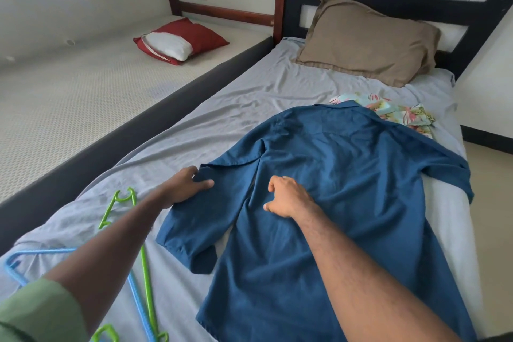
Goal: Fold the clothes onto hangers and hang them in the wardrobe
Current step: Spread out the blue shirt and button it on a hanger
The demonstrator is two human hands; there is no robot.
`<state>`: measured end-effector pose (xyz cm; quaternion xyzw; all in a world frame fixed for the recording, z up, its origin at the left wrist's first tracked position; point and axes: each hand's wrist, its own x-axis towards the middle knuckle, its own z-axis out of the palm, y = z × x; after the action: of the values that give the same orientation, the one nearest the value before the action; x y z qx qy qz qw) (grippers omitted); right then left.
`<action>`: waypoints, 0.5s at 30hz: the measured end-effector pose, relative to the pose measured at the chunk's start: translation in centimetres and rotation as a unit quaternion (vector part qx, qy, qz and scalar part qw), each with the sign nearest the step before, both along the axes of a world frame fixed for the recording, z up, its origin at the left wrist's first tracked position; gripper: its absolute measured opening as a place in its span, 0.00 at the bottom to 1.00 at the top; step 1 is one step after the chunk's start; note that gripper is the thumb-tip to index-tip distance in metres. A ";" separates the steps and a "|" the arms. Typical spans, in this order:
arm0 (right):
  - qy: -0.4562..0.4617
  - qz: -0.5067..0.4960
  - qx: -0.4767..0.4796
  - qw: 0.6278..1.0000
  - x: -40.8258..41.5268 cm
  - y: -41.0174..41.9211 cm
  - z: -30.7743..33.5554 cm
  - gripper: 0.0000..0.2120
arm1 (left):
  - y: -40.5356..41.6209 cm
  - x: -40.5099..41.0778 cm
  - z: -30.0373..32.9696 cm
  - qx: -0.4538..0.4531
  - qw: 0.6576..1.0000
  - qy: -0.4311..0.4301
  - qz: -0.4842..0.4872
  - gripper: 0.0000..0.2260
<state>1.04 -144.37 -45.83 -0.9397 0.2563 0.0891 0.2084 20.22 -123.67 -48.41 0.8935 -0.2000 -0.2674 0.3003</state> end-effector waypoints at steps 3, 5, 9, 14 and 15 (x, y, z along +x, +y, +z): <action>0.007 0.014 -0.006 1.000 0.7 0.8 -0.7 0.25 | 1.4 -0.1 -0.2 0.083 0.994 0.038 -0.057 0.29; 0.021 0.019 -0.011 1.000 0.9 1.0 -1.3 0.26 | 1.2 1.3 0.5 0.107 0.989 -0.079 -0.063 0.21; 0.034 0.017 -0.011 0.999 1.5 0.8 -1.6 0.28 | -0.3 5.3 6.5 0.071 0.921 -0.381 -0.051 0.10; 0.034 0.004 0.009 0.999 2.2 -0.1 -1.2 0.27 | 2.9 7.4 9.7 0.080 0.761 -0.622 -0.168 0.11; 0.033 0.002 0.007 0.999 2.3 -0.2 -1.2 0.26 | 4.2 7.3 8.6 0.091 0.752 -0.626 -0.186 0.12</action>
<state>3.30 -144.60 -47.07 -0.9354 0.2602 0.1219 0.2061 27.54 -119.45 -39.78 0.8291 -0.4804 0.2845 -0.0308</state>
